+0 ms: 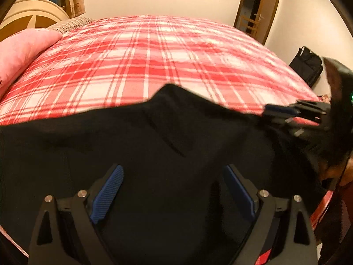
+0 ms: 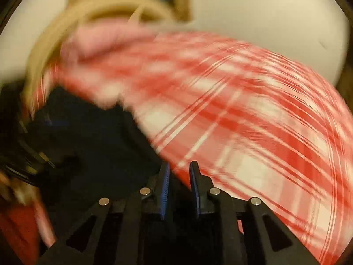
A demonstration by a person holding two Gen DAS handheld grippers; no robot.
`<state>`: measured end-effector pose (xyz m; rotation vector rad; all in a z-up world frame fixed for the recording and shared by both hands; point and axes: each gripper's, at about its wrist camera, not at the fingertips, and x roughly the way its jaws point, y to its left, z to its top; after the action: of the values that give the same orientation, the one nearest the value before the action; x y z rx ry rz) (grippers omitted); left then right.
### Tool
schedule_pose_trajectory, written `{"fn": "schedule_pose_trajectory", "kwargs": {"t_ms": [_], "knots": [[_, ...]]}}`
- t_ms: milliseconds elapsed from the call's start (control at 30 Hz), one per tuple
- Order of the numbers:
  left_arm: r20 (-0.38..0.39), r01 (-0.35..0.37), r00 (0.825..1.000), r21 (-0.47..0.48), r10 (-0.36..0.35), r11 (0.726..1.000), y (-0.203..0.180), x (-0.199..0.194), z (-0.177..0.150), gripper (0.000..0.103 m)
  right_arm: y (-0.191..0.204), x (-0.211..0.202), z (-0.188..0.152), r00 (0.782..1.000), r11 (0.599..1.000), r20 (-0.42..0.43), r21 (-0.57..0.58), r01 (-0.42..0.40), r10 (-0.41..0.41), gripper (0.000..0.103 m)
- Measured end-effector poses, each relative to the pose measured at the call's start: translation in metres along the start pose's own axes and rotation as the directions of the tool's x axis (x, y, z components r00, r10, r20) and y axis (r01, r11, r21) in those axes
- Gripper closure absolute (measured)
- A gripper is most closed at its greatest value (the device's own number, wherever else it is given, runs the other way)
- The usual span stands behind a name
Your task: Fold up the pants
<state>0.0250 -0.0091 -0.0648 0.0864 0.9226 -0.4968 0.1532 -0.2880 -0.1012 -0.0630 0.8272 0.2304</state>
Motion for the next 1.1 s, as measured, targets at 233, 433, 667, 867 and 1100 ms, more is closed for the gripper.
{"fn": "schedule_pose_trajectory", "kwargs": {"t_ms": [233, 433, 667, 867, 1100], "knots": [[0.02, 0.013, 1.0, 0.0, -0.013, 1.0, 0.001, 0.012, 0.035, 0.008, -0.045, -0.083, -0.056, 0.987, 0.969, -0.027, 0.188, 0.163, -0.161, 0.075], [-0.026, -0.088, 0.996, -0.008, 0.088, 0.996, 0.005, 0.054, 0.047, 0.008, -0.055, -0.08, -0.123, 0.952, 0.95, -0.151, 0.128, 0.286, -0.266, 0.075], [0.014, -0.174, 0.985, 0.028, 0.173, 0.984, 0.036, 0.019, 0.027, 0.011, -0.085, -0.146, -0.15, 0.849, 0.804, -0.141, 0.274, 0.528, -0.509, 0.062], [0.063, -0.122, 0.99, -0.011, 0.122, 0.992, 0.041, -0.022, -0.027, 0.008, 0.043, -0.133, -0.137, 0.988, 0.978, 0.066, 0.164, 0.128, -0.14, 0.06], [0.079, -0.201, 0.977, 0.036, 0.198, 0.979, 0.045, -0.028, -0.073, 0.004, 0.117, -0.074, -0.157, 0.989, 0.992, -0.075, 0.039, -0.121, 0.124, 0.06]]}}
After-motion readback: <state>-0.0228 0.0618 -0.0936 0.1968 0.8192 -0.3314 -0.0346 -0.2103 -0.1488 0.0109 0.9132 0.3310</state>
